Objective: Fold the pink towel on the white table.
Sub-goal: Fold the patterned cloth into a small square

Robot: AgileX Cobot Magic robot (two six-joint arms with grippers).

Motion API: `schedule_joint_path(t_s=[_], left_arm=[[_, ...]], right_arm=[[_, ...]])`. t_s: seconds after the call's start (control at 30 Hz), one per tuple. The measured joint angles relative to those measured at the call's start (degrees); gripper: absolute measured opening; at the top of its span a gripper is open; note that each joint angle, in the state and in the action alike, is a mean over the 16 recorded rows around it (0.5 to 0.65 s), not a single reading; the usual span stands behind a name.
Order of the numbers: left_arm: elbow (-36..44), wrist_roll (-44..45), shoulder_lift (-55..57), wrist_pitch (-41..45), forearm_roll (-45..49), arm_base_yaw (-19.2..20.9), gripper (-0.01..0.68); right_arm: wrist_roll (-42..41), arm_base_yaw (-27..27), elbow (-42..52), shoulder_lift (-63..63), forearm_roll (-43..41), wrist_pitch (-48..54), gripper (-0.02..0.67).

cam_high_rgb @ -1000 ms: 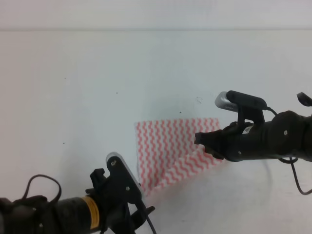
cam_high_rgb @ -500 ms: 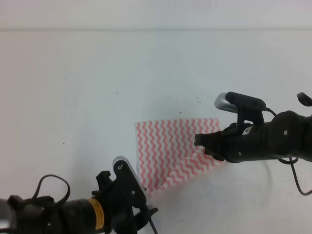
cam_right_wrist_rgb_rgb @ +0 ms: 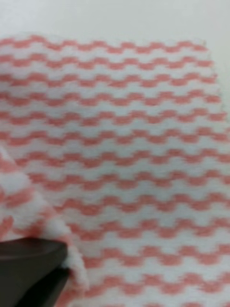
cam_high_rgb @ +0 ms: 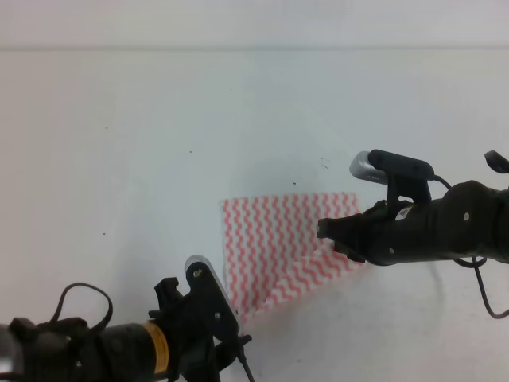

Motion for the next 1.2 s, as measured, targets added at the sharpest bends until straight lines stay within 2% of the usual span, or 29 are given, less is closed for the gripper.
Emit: schedule_joint_path(t_s=[0.53,0.67,1.2], left_arm=[[0.0,0.0,0.0,-3.4,-2.9,0.0,0.018],[0.2,0.2,0.0,-5.6,-4.6,0.0,-0.003],[0.1,7.2,-2.1,-14.3,-14.5,0.0,-0.004]], right_arm=[[0.0,0.0,0.0,0.0,0.0,0.1,-0.017],[0.0,0.0,0.0,0.0,0.0,0.1,-0.017],[-0.2,0.0,0.0,0.0,0.0,0.1,-0.017]])
